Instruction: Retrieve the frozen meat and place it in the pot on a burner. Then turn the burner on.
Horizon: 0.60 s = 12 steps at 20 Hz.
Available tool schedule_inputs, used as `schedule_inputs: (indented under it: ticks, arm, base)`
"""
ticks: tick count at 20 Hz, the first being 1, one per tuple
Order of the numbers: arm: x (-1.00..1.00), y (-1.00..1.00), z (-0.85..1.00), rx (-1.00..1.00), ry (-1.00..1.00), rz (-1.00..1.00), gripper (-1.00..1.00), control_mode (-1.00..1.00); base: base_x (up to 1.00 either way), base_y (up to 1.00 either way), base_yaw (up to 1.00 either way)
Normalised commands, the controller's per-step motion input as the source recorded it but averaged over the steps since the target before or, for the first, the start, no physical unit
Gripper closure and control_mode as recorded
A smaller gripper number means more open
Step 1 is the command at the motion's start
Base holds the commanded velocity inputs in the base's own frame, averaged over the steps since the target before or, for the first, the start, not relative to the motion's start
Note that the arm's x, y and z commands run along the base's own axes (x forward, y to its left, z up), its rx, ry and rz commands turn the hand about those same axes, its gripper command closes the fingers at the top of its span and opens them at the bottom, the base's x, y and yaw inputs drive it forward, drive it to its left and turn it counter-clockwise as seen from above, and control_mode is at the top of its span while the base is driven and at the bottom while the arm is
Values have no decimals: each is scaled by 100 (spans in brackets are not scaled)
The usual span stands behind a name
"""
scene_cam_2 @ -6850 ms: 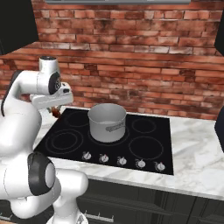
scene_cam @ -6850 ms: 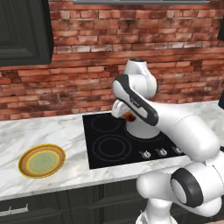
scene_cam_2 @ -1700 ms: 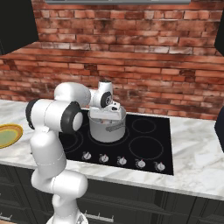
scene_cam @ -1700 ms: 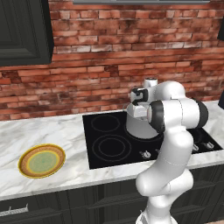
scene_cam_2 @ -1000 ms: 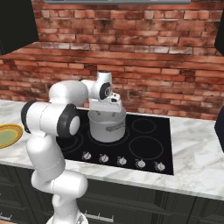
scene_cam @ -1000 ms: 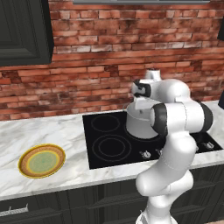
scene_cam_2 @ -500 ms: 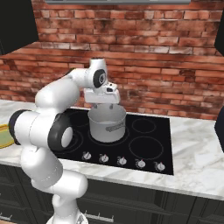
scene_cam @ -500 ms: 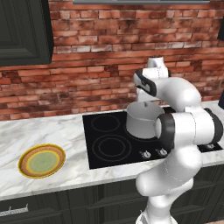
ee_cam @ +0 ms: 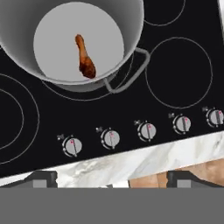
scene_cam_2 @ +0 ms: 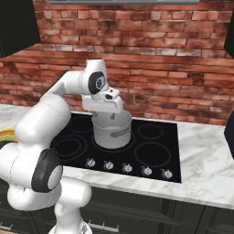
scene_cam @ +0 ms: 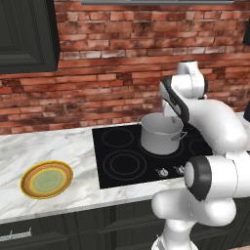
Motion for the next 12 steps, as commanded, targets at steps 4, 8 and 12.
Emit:
schedule_inputs:
  ticks: [4,8,12]
  arm:
    - [-71,-44,4,-9,0,-13,-100,-100]
    - [-10,-77,-33,-2,2,-3,-100,-100]
    - [4,-52,-10,5,0,9,-100,-100]
  base:
    - [0,0,0]
    - [0,0,0]
    - [0,0,0]
